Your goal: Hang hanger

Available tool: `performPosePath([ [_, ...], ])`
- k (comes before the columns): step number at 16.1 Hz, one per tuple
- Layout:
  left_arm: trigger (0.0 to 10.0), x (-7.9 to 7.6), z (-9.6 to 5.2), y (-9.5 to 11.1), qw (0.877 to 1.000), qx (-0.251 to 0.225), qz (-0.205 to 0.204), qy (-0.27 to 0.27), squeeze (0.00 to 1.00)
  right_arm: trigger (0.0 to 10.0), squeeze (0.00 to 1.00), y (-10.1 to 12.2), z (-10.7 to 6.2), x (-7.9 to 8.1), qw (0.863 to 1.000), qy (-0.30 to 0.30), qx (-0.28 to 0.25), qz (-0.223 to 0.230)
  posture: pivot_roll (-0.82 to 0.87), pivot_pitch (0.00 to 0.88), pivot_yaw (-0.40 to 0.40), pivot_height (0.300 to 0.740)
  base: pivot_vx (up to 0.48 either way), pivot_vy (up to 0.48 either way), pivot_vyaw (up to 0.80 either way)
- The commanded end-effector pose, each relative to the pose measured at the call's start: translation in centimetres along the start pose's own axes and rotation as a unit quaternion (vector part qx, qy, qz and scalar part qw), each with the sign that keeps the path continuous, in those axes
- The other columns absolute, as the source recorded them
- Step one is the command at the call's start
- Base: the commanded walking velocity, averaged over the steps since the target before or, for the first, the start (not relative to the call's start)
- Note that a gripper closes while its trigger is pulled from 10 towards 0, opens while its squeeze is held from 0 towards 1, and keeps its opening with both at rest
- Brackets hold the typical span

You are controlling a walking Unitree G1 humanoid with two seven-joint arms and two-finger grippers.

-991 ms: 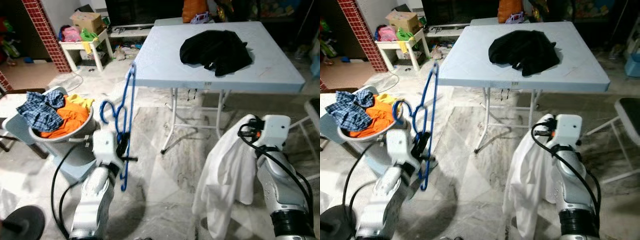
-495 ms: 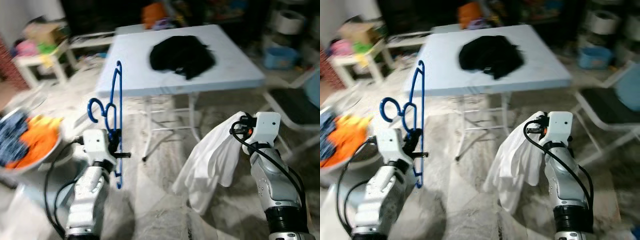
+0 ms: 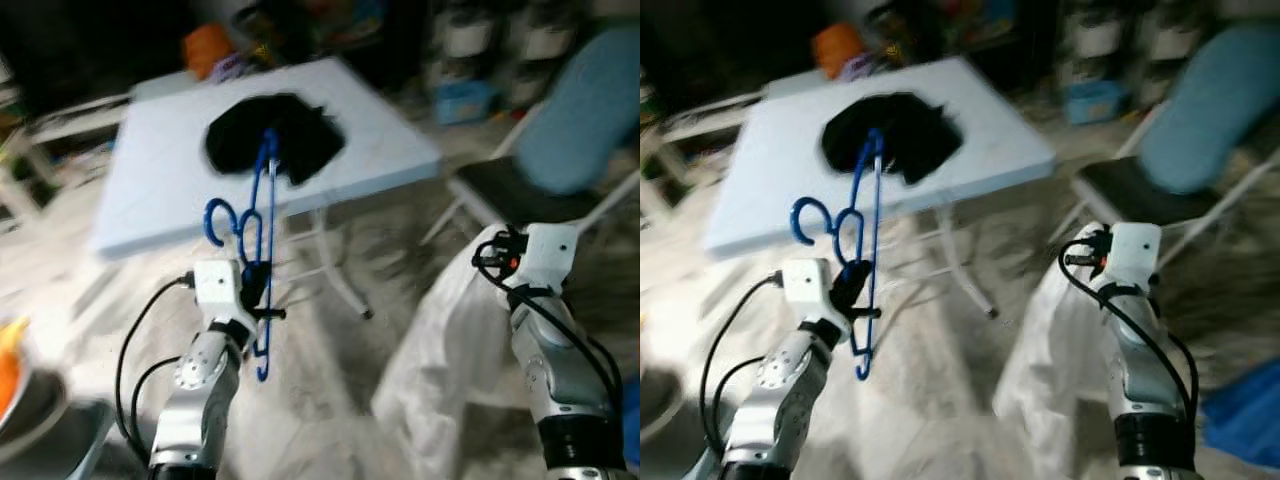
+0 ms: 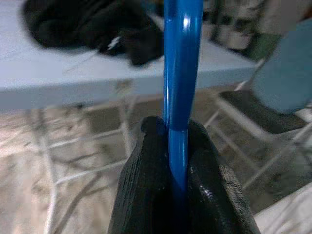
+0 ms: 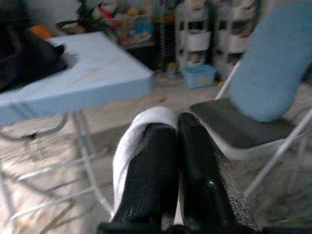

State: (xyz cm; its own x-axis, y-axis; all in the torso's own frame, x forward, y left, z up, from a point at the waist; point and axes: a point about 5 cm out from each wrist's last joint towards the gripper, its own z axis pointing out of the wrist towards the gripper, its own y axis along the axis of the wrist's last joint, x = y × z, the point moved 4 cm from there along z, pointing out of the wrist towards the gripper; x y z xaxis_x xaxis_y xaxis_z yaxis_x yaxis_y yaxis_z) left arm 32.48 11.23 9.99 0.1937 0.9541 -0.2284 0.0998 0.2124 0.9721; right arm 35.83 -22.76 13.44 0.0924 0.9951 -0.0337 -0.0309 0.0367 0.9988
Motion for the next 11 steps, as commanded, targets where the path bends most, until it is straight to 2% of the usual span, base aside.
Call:
performPosePath([
  [1, 10.0, 0.7, -0.2, -0.1, 1.0, 0.003, -0.002, 0.01, 0.0, 10.0, 0.0, 1.4, 0.4, 1.2, 1.0, 0.015, -0.026, 0.006, -0.11, 0.0, 0.103, 0.74, 0.386, 0.281, -0.44],
  [3, 10.0, 1.2, -0.3, -0.4, 0.999, 0.018, 0.007, 0.03, 0.0, 10.0, 0.0, 1.1, 0.6, 2.2, 0.999, 0.029, -0.016, 0.009, -0.09, 0.0, 0.07, 0.74, 0.12, 0.0, 0.0],
  [5, 10.0, 1.4, -0.5, -0.4, 0.999, 0.014, -0.009, 0.037, 0.0, 10.0, 0.0, 0.8, 0.9, 3.3, 0.999, 0.046, -0.01, 0.012, -0.06, 0.0, 0.035, 0.74, 0.0, 0.0, 0.0],
  [9, 10.0, 2.6, -1.1, 0.1, 0.998, -0.004, 0.001, 0.07, 0.0, 10.0, 0.0, 0.5, 2.1, 6.5, 0.995, 0.095, 0.011, 0.016, 0.03, 0.0, -0.102, 0.74, 0.0, 0.0, 0.0],
  [11, 10.0, 3.0, -1.1, 0.3, 0.997, -0.008, 0.011, 0.076, 0.0, 10.0, 0.0, 0.6, 2.5, 7.5, 0.994, 0.107, 0.014, 0.017, 0.04, 0.0, -0.122, 0.74, 0.0, 0.0, 0.0],
])
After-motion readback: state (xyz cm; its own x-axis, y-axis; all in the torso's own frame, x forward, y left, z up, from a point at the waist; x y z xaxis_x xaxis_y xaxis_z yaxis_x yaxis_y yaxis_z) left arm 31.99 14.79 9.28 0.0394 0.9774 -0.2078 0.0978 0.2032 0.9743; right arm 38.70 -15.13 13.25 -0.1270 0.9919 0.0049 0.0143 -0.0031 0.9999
